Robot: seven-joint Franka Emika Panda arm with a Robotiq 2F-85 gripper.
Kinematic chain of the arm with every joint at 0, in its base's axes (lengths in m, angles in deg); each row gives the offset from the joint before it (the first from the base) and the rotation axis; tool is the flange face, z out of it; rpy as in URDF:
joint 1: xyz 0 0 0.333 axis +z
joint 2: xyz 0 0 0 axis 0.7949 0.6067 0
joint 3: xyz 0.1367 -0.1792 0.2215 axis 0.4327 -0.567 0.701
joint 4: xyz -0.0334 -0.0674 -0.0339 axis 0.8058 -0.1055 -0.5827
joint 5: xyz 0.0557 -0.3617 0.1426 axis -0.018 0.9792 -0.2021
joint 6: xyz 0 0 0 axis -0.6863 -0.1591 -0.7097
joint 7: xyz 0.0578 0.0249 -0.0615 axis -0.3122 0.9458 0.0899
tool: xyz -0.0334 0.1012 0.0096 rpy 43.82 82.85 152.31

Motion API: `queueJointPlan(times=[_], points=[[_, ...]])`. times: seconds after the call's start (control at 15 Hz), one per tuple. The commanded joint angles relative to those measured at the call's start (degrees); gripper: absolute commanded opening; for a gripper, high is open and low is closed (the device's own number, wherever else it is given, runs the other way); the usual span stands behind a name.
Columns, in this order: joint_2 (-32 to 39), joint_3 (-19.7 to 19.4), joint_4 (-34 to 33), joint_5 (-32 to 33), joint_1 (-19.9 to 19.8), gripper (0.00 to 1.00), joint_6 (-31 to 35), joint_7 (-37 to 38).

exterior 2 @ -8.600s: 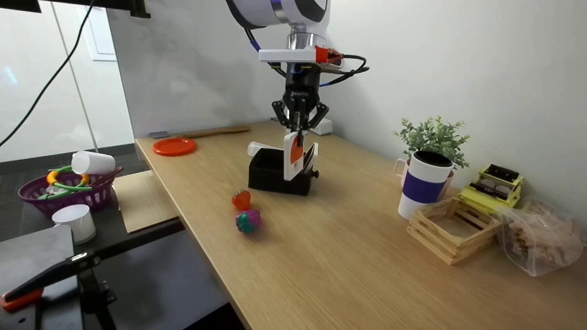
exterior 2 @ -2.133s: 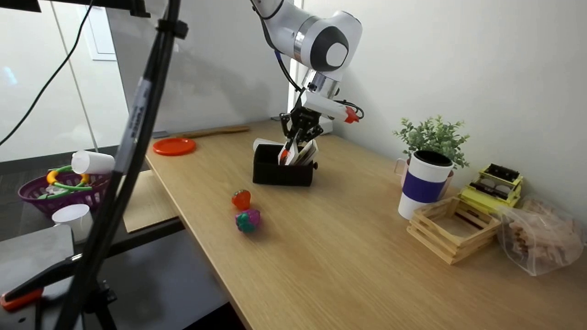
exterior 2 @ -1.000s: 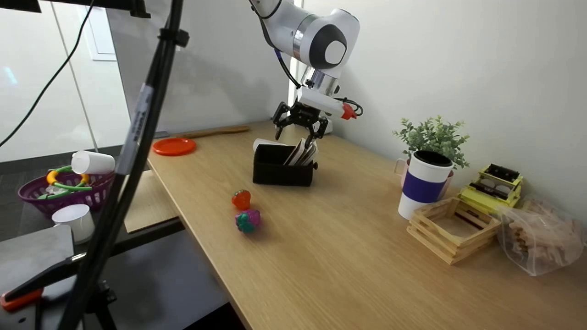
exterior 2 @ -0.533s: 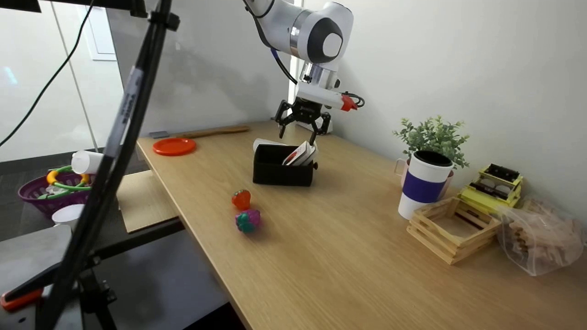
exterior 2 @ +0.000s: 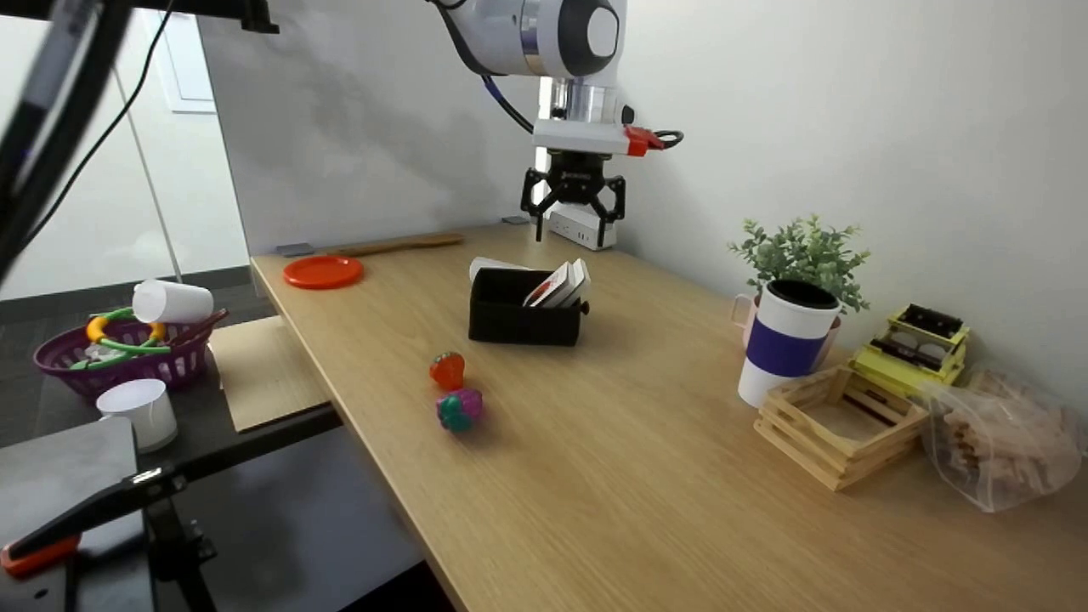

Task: Put the yellow and orange books in the black box

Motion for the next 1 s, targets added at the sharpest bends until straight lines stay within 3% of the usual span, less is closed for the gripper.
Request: queueJointPlan(times=[0.0,0.4,0.47,0.93], points=[[-6.52,-2.26,8.38,3.05,1.15,1.00,-0.22,6.43],[-11.13,-2.59,14.47,1.84,0.48,1.00,-6.50,15.08],[-7.60,-2.10,10.13,2.71,0.51,1.00,-4.14,12.90],[-8.99,-2.21,12.01,2.62,0.51,1.00,-6.02,14.76]])
